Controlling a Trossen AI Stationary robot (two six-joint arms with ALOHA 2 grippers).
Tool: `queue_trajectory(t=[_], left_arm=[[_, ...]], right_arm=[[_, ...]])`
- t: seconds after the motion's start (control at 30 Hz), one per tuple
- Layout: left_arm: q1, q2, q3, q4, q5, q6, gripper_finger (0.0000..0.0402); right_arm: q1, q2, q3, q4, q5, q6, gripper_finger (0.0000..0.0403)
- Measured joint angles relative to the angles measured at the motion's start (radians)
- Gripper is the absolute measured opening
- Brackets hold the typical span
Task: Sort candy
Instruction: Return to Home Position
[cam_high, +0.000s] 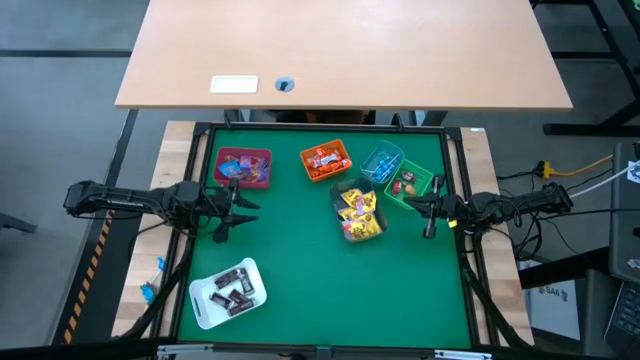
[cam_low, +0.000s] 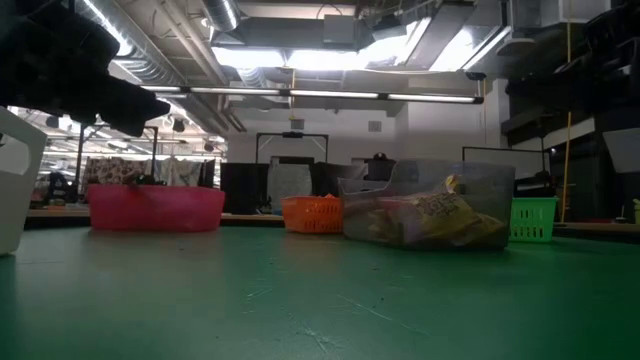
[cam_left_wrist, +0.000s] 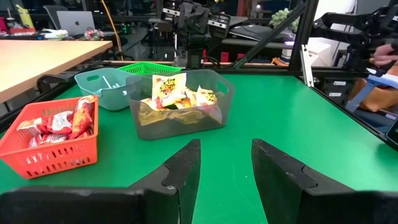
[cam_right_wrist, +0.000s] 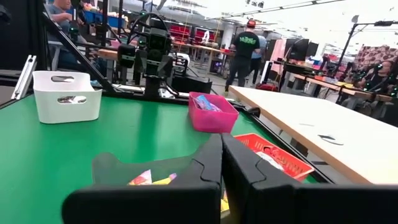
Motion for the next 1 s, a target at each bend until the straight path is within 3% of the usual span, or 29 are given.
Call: queue_trajectory(t=[0.13, 0.27, 0.6, 1.0], left_arm=[[0.0, 0.0, 0.0, 0.0, 0.0, 0.0, 0.0132], [0.0, 0.0, 0.0, 0.0, 0.0, 0.0, 0.0132], [0.0, 0.0, 0.0, -0.001, -0.001, 0.019, 0.0132], [0.0, 0.0, 0.0, -0.004, -0.09, -0.007, 0.0132]], right_arm=[[-0.013, 0.0, 0.0, 0.001, 0.018, -0.027, 0.0005], [-0.1, 0.0, 0.0, 0.001, 0.006, -0.011, 0.0005], [-0.394, 0.0, 0.0, -0.056, -0.437, 0.088, 0.0005], [-0.456, 0.0, 0.0, -0.056, -0.429, 0.155, 0.0005]])
